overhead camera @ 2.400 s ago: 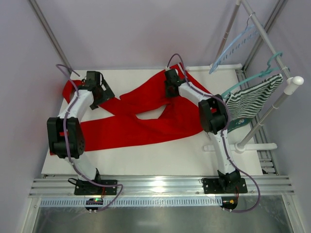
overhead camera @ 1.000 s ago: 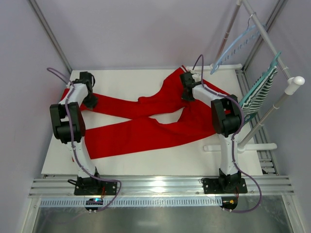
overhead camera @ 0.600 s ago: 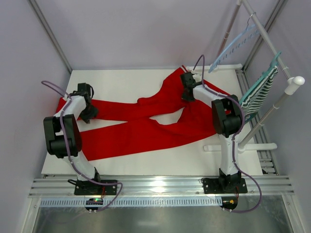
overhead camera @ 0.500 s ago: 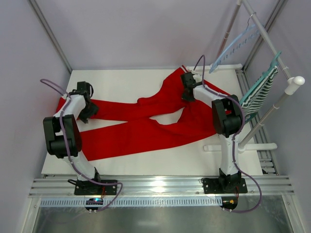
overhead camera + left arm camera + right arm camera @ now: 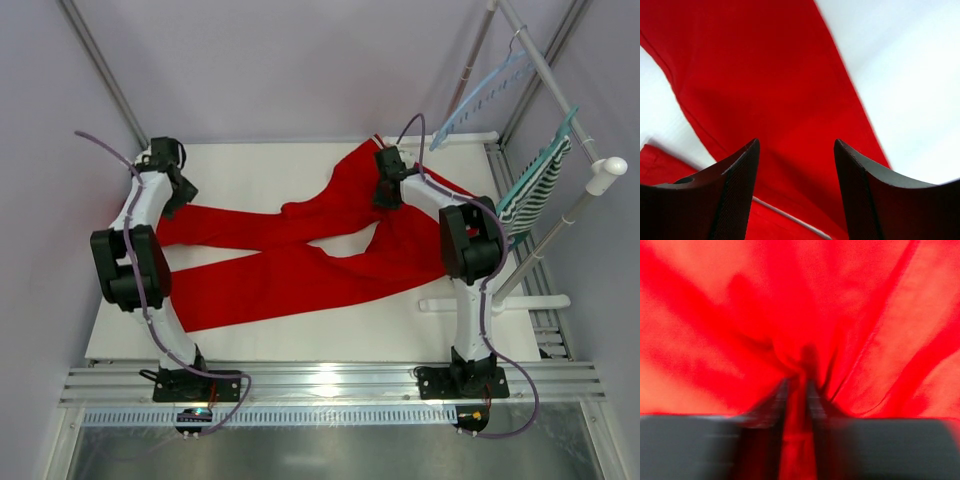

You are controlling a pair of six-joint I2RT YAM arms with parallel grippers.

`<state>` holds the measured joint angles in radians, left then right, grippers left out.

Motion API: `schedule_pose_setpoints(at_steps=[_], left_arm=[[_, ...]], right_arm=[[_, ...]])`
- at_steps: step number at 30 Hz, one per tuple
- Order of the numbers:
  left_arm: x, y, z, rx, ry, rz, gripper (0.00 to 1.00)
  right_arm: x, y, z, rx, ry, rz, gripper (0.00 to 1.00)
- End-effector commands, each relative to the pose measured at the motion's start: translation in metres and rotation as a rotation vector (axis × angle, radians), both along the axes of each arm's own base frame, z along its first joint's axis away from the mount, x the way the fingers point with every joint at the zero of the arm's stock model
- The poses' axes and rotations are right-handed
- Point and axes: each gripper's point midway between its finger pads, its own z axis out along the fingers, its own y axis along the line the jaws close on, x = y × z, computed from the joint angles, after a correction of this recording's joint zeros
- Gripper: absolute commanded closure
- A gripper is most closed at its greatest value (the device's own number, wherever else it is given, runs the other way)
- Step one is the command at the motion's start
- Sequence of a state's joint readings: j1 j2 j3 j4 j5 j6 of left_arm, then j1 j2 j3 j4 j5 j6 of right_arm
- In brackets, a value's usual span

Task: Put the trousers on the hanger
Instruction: Fold the trousers

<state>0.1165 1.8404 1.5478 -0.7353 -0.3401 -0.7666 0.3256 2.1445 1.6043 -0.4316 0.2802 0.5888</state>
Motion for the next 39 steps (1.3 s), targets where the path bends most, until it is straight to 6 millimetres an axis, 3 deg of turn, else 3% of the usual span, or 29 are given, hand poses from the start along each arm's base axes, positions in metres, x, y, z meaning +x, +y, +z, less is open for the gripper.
schedule_pose_setpoints(at_steps=[1,3,6,8,9,10,11,12,13,14,16,17,18,20,21,23,26,27,29,30,31,32,33,35,39], left_arm=[[-0.006,-0.003,-0.041,-0.02,0.119,-0.032,0.39],[-0.004,-0.004,-0.049,-0.032,0.12,-0.034,0.39],[-0.003,-0.006,-0.061,-0.059,0.14,-0.031,0.39],[-0.006,-0.007,-0.069,-0.072,0.165,-0.029,0.39],[-0.007,-0.011,-0.072,-0.092,0.171,-0.038,0.39],[-0.008,-0.013,-0.076,-0.1,0.172,-0.042,0.4],[-0.01,-0.013,-0.079,-0.103,0.173,-0.038,0.39],[-0.018,-0.014,-0.088,-0.108,0.198,-0.035,0.39],[-0.017,-0.015,-0.091,-0.11,0.193,-0.042,0.4],[-0.02,-0.015,-0.094,-0.109,0.204,-0.042,0.4],[-0.021,-0.016,-0.1,-0.11,0.222,-0.049,0.4],[-0.021,-0.015,-0.1,-0.109,0.227,-0.053,0.41],[-0.02,-0.014,-0.1,-0.104,0.228,-0.054,0.41],[-0.018,-0.013,-0.098,-0.101,0.221,-0.057,0.41],[-0.017,-0.014,-0.096,-0.103,0.214,-0.058,0.41],[-0.012,-0.015,-0.085,-0.106,0.181,-0.068,0.41],[-0.002,-0.014,-0.059,-0.089,0.115,-0.088,0.41],[-0.001,-0.011,-0.05,-0.068,0.109,-0.09,0.4],[0.008,-0.007,-0.025,-0.039,0.055,-0.094,0.38],[0.01,-0.001,-0.016,-0.013,0.045,-0.081,0.38],[0.011,0.002,-0.011,0.0,0.04,-0.077,0.38],[0.016,0.004,-0.002,0.018,0.026,-0.075,0.38],[0.017,0.007,0.001,0.028,0.021,-0.067,0.37],[0.019,0.009,-0.006,0.031,0.035,-0.062,0.38],[0.023,0.007,-0.04,0.004,0.097,-0.06,0.37]], right_arm=[[-0.001,0.033,0.061,0.122,-0.087,0.172,0.64],[0.005,0.049,0.082,0.144,-0.145,0.269,0.51],[0.014,0.076,0.103,0.168,-0.196,0.441,0.42],[0.023,0.081,0.09,0.146,-0.186,0.482,0.35],[0.03,0.083,0.093,0.117,-0.208,0.517,0.33],[0.035,0.084,0.09,0.102,-0.211,0.538,0.32],[0.038,0.085,0.068,0.085,-0.173,0.558,0.32],[0.047,0.088,0.075,0.074,-0.195,0.574,0.31],[0.049,0.086,0.066,0.049,-0.178,0.598,0.31],[0.052,0.087,0.049,0.035,-0.149,0.606,0.31],[0.063,0.086,0.05,-0.001,-0.159,0.619,0.3],[0.065,0.086,0.037,-0.009,-0.139,0.625,0.3],[0.072,0.087,0.042,-0.022,-0.158,0.623,0.3],[0.081,0.085,0.044,-0.038,-0.173,0.607,0.35],[0.085,0.082,0.038,-0.05,-0.166,0.586,0.46],[0.094,0.072,0.041,-0.096,-0.173,0.508,0.58],[0.106,0.063,0.059,-0.125,-0.226,0.427,0.9],[0.107,0.059,0.073,-0.119,-0.248,0.387,0.96],[0.11,0.05,0.095,-0.139,-0.294,0.323,0.96],[0.106,0.043,0.093,-0.149,-0.289,0.287,0.96],[0.106,0.038,0.12,-0.15,-0.351,0.246,0.96],[0.105,0.031,0.127,-0.158,-0.367,0.21,0.96],[0.099,0.02,0.12,-0.187,-0.354,0.168,0.96],[0.098,0.013,0.143,-0.168,-0.413,0.113,0.96],[0.097,-0.004,0.151,-0.177,-0.435,-0.011,0.96]])
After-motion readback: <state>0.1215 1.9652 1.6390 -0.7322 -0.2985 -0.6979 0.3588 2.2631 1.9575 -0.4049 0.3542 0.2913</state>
